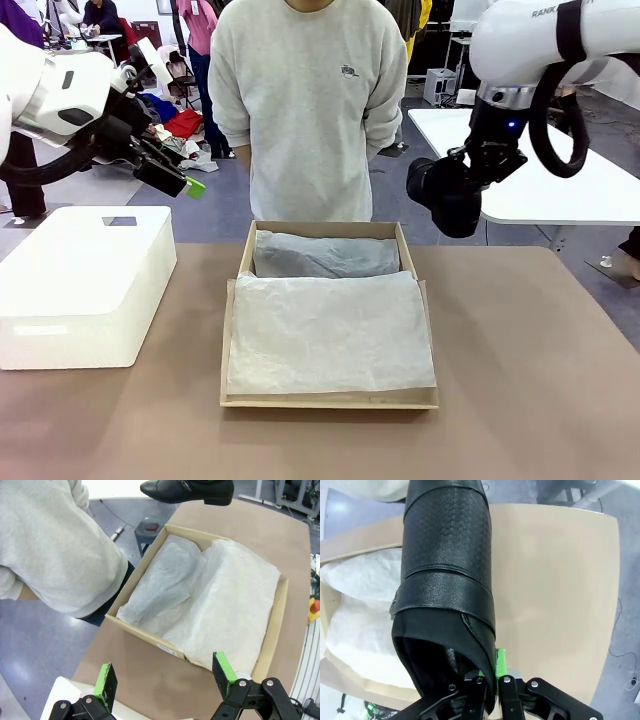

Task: Pack the shoes into the box.
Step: Place the other shoe of the Shoes into the Shoes Box.

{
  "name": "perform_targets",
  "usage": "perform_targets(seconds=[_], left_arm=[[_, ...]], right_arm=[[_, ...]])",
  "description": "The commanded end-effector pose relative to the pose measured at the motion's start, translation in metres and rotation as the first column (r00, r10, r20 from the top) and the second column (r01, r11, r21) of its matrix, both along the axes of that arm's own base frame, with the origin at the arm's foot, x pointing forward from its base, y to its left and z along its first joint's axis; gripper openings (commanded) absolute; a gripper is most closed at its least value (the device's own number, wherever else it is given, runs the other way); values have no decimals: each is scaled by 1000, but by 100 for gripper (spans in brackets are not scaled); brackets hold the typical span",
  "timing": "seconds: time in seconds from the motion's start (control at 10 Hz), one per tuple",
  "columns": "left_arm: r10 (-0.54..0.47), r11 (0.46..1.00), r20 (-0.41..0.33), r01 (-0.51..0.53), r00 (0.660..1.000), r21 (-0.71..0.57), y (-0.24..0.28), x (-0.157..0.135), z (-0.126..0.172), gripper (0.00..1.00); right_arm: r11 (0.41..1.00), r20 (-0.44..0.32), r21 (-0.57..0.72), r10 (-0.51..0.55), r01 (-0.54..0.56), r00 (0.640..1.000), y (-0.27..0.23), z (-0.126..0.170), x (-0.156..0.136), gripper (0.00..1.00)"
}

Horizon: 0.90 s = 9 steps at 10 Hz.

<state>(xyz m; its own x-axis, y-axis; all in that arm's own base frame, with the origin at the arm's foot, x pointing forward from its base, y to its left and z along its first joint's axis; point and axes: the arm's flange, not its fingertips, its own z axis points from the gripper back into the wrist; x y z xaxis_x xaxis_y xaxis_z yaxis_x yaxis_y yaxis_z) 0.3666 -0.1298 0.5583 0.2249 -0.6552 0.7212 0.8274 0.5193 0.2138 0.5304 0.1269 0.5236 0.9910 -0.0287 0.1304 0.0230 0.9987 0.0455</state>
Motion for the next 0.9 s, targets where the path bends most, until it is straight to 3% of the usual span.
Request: perform_targets(seconds=[0.0,0.5,0.6,0.7,0.8], left_arm=[[-6,1000,-3,6,1000,-11,1,1,0,100],[-6,1000,-3,6,1000,-11,1,1,0,100],[-6,1000,-3,6,1000,-11,1,1,0,100],[-6,1000,-3,6,1000,-11,1,1,0,100],[-6,1000,-3,6,1000,-11,1,1,0,100]], right_arm=[[1000,-11,-5,14,-14,1000,-12,2,2,0],[1000,-11,-5,14,-14,1000,-12,2,2,0],[1000,-18,-3,-9,9,1000,-9,-4,1,0],[994,34,8,-110,110,993,10,4,-4,0],[991,39,6,-137,137,990,25,7,-9,0]])
